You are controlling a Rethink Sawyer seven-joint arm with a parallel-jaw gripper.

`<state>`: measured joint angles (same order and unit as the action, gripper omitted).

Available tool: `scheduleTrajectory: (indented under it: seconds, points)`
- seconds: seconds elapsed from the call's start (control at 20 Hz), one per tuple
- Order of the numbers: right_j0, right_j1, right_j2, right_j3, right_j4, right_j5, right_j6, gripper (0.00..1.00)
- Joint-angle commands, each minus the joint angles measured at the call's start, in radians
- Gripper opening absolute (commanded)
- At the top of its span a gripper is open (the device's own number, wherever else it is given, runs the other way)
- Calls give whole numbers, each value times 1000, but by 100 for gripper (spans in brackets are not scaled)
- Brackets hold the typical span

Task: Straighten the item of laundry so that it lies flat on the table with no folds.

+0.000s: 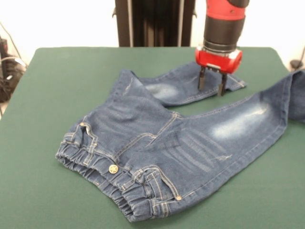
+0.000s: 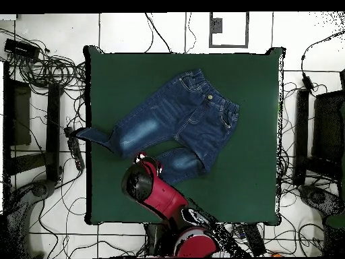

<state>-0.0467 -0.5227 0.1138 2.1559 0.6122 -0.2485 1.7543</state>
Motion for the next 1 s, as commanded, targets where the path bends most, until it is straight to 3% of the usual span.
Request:
scheduleTrajectory:
  seconds: [0.05, 0.3, 0.6, 1.0]
  points:
    - [15, 23, 18, -67, 89, 107, 254, 100]
    - [118, -71, -118, -69, 178, 281, 230, 100]
    - [242, -85, -300, -160, 171, 478, 273, 100]
    - [251, -112, -352, -203, 112, 601, 323, 100]
